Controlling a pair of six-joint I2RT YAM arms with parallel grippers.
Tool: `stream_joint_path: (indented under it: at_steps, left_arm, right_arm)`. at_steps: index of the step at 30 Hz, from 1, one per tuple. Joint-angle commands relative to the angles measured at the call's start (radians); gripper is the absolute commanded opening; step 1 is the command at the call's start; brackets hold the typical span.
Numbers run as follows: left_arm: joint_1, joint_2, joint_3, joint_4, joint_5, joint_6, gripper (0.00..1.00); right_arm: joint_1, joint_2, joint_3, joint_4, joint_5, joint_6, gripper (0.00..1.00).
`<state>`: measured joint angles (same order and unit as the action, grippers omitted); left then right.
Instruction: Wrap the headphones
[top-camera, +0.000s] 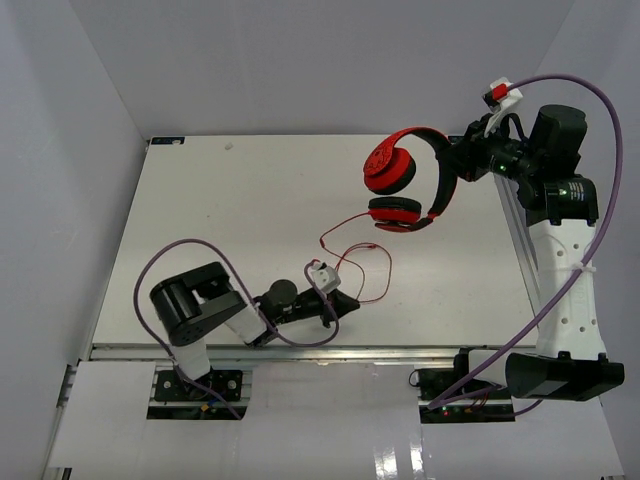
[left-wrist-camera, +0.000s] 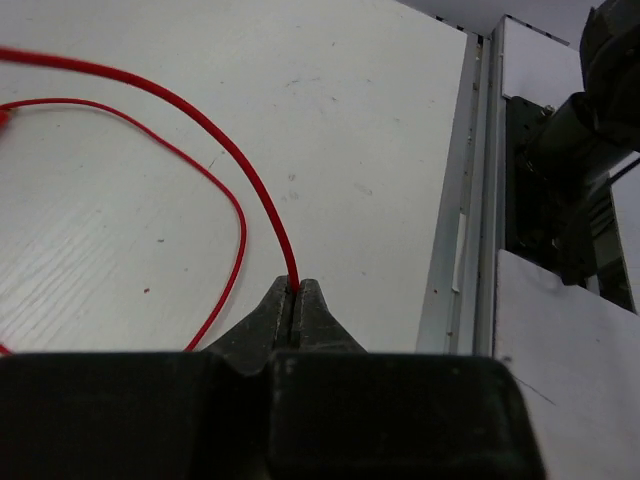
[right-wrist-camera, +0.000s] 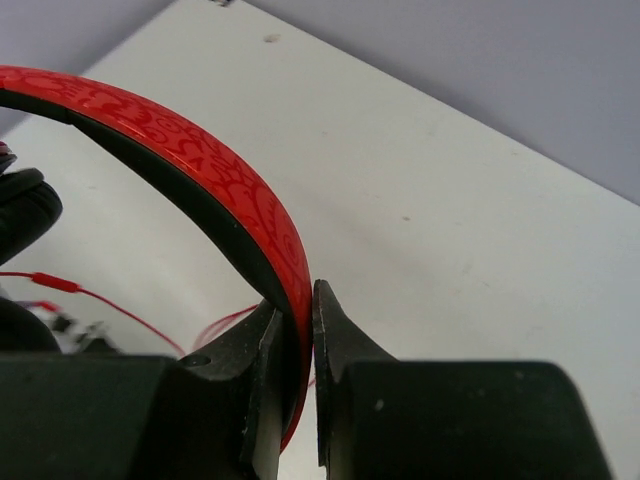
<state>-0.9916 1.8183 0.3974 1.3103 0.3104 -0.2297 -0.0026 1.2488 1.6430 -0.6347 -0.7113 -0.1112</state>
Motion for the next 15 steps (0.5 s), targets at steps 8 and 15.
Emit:
stream_joint_path:
  at_steps: [8,15]
  left_arm:
    - [-0.007,-0.795,0.226,-1.197,-0.063,0.065,0.00]
    - [-0.028,-0.692,0.603,-1.864,-0.197,0.171,0.00]
  right_arm:
    - [0.192,-0.157,-0.361,0.207,0.779,-0.413,0.08]
    - [0.364,-0.153,-0.509,0.309,1.001,-0.577,0.08]
